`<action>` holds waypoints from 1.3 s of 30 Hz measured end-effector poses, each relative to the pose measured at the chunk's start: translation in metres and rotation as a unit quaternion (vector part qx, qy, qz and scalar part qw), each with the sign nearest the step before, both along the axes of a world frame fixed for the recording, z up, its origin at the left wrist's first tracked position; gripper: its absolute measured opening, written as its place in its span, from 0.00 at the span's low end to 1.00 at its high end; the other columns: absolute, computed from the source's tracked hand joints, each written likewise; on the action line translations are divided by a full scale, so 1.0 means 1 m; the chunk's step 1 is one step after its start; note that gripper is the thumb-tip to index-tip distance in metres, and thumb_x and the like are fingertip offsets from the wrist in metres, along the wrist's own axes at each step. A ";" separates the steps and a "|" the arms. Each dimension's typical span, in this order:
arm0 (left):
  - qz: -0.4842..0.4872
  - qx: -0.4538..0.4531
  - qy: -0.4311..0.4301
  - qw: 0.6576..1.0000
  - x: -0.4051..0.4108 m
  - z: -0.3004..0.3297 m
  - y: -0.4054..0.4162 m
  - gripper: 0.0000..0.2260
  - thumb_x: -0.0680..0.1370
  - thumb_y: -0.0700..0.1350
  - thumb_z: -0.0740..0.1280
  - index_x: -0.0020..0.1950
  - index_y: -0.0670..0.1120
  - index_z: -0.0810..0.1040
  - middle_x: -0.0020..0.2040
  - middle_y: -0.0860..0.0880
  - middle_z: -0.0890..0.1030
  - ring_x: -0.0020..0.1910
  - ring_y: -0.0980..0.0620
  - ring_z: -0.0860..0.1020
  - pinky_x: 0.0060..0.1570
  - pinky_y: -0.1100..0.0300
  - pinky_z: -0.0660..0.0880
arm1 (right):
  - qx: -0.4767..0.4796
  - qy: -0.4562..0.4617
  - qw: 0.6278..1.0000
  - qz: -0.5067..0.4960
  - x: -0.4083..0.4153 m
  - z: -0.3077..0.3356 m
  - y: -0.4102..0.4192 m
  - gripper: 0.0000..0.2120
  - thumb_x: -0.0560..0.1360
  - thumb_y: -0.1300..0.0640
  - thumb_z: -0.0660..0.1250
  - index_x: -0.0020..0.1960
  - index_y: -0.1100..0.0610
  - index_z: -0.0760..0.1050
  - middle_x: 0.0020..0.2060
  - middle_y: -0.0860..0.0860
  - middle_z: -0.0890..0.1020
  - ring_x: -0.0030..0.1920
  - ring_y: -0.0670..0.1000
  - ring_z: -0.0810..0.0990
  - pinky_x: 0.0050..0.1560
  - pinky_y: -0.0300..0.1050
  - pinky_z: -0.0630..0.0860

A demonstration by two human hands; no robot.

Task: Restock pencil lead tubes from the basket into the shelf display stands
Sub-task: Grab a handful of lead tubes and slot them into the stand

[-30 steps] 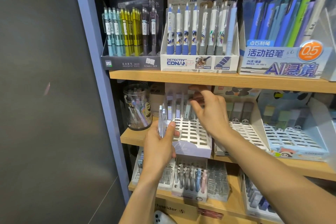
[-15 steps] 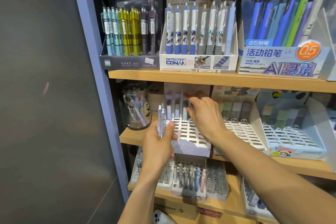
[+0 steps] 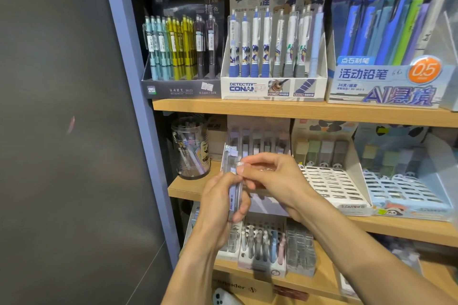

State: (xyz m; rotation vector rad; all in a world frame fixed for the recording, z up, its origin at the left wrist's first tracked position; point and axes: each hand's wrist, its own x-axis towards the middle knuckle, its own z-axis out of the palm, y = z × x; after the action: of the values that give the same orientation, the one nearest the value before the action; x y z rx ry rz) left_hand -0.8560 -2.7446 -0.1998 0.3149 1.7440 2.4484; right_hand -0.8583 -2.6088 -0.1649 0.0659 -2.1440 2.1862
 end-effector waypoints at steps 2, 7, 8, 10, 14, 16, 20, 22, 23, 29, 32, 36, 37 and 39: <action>0.008 0.017 -0.004 1.000 0.002 0.002 0.001 0.10 0.83 0.40 0.62 0.58 0.33 0.76 0.30 0.41 0.79 0.21 0.47 0.70 0.20 0.60 0.65 | -0.018 0.002 1.000 -0.002 0.002 0.002 0.002 0.09 0.73 0.65 0.77 0.52 0.61 0.84 0.37 0.60 0.82 0.36 0.54 0.79 0.41 0.44 0.82; -0.002 0.030 -0.003 1.000 0.001 0.003 0.003 0.10 0.85 0.39 0.60 0.63 0.40 0.78 0.45 0.36 0.86 0.29 0.43 0.80 0.28 0.58 0.80 | -0.034 0.015 0.998 -0.057 0.000 0.004 0.008 0.07 0.74 0.65 0.75 0.52 0.59 0.85 0.47 0.57 0.87 0.38 0.51 0.82 0.40 0.42 0.81; -0.001 0.018 -0.006 1.000 0.000 0.002 0.002 0.10 0.85 0.40 0.60 0.63 0.42 0.78 0.46 0.37 0.86 0.29 0.43 0.81 0.28 0.59 0.80 | -0.047 0.019 0.996 -0.067 -0.002 0.003 0.010 0.07 0.75 0.66 0.75 0.52 0.59 0.85 0.46 0.57 0.88 0.36 0.49 0.81 0.40 0.41 0.80; 0.000 0.001 -0.008 1.000 -0.001 0.000 0.000 0.10 0.86 0.41 0.60 0.63 0.45 0.79 0.47 0.38 0.86 0.28 0.45 0.81 0.25 0.61 0.77 | -0.073 0.024 0.994 -0.083 -0.004 0.004 0.013 0.07 0.75 0.67 0.74 0.52 0.60 0.84 0.44 0.56 0.88 0.37 0.48 0.82 0.39 0.37 0.79; -0.003 -0.024 0.005 1.000 -0.003 -0.003 0.000 0.09 0.86 0.41 0.60 0.64 0.46 0.77 0.48 0.40 0.86 0.23 0.49 0.74 0.18 0.63 0.60 | -0.084 0.029 0.992 -0.087 -0.006 0.004 0.017 0.09 0.74 0.67 0.75 0.53 0.60 0.83 0.42 0.56 0.88 0.40 0.52 0.82 0.40 0.37 0.80; -0.005 -0.033 0.009 0.999 -0.001 -0.002 0.001 0.09 0.86 0.41 0.60 0.63 0.47 0.78 0.49 0.39 0.86 0.22 0.51 0.70 0.18 0.64 0.55 | -0.060 0.035 0.994 -0.085 -0.004 0.003 0.018 0.12 0.74 0.66 0.76 0.56 0.57 0.82 0.41 0.54 0.88 0.39 0.52 0.82 0.43 0.41 0.81; -0.014 -0.045 0.030 0.998 0.004 0.000 0.006 0.09 0.86 0.43 0.61 0.63 0.47 0.78 0.46 0.40 0.84 0.22 0.52 0.66 0.19 0.65 0.59 | -0.058 0.063 0.995 -0.050 0.012 0.005 0.030 0.15 0.75 0.66 0.74 0.60 0.55 0.81 0.43 0.54 0.88 0.42 0.53 0.86 0.48 0.43 0.82; -0.034 -0.043 0.036 0.998 0.009 -0.001 0.012 0.09 0.86 0.45 0.62 0.63 0.45 0.78 0.45 0.41 0.83 0.21 0.54 0.64 0.20 0.64 0.57 | -0.065 0.074 0.995 -0.015 0.027 0.008 0.044 0.16 0.75 0.66 0.73 0.61 0.55 0.81 0.49 0.57 0.87 0.49 0.55 0.87 0.53 0.44 0.82; -0.048 -0.042 0.037 0.997 0.013 -0.002 0.016 0.10 0.85 0.46 0.62 0.62 0.43 0.78 0.45 0.41 0.82 0.20 0.54 0.64 0.21 0.62 0.55 | -0.057 0.080 0.995 -0.008 0.036 0.008 0.053 0.16 0.75 0.67 0.73 0.61 0.55 0.81 0.51 0.57 0.87 0.51 0.56 0.87 0.55 0.44 0.82; -0.139 -0.105 0.062 0.983 0.057 -0.014 0.071 0.13 0.85 0.51 0.62 0.61 0.46 0.80 0.52 0.44 0.88 0.20 0.52 0.63 0.25 0.59 0.61 | -0.015 0.063 0.992 -0.111 0.103 -0.009 0.126 0.14 0.71 0.64 0.78 0.55 0.60 0.81 0.44 0.60 0.86 0.44 0.57 0.86 0.52 0.48 0.84; -0.180 -0.115 0.044 0.976 0.083 -0.034 0.104 0.12 0.83 0.53 0.65 0.58 0.48 0.84 0.43 0.38 0.86 0.22 0.48 0.66 0.24 0.62 0.65 | -0.030 0.034 0.985 -0.165 0.133 -0.028 0.158 0.12 0.72 0.67 0.76 0.55 0.64 0.80 0.38 0.56 0.85 0.38 0.52 0.85 0.43 0.40 0.83; -0.215 -0.109 -0.018 0.970 0.105 -0.074 0.143 0.14 0.83 0.51 0.67 0.58 0.42 0.85 0.26 0.37 0.74 0.21 0.50 0.63 0.41 0.50 0.72 | -0.076 -0.011 0.979 -0.191 0.169 -0.062 0.193 0.08 0.77 0.64 0.71 0.56 0.64 0.82 0.43 0.59 0.87 0.39 0.52 0.85 0.44 0.39 0.83; -0.222 -0.107 -0.036 0.969 0.108 -0.084 0.150 0.14 0.82 0.52 0.68 0.57 0.43 0.86 0.28 0.34 0.73 0.20 0.51 0.61 0.46 0.45 0.70 | -0.078 -0.020 0.978 -0.191 0.176 -0.071 0.200 0.09 0.78 0.63 0.70 0.57 0.63 0.82 0.44 0.59 0.87 0.41 0.52 0.86 0.45 0.40 0.84; -0.225 -0.110 -0.061 0.966 0.112 -0.103 0.162 0.13 0.81 0.53 0.70 0.55 0.44 0.87 0.26 0.35 0.70 0.22 0.49 0.61 0.49 0.44 0.66 | -0.080 -0.044 0.977 -0.190 0.188 -0.087 0.213 0.10 0.78 0.63 0.70 0.59 0.62 0.82 0.46 0.59 0.88 0.43 0.52 0.86 0.48 0.41 0.84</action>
State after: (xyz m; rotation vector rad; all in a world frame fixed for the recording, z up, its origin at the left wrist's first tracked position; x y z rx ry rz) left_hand -0.7444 -2.5824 -0.3029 0.4653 1.6529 1.9018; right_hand -0.6704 -2.3955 -0.2522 -0.4224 -1.8225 2.1500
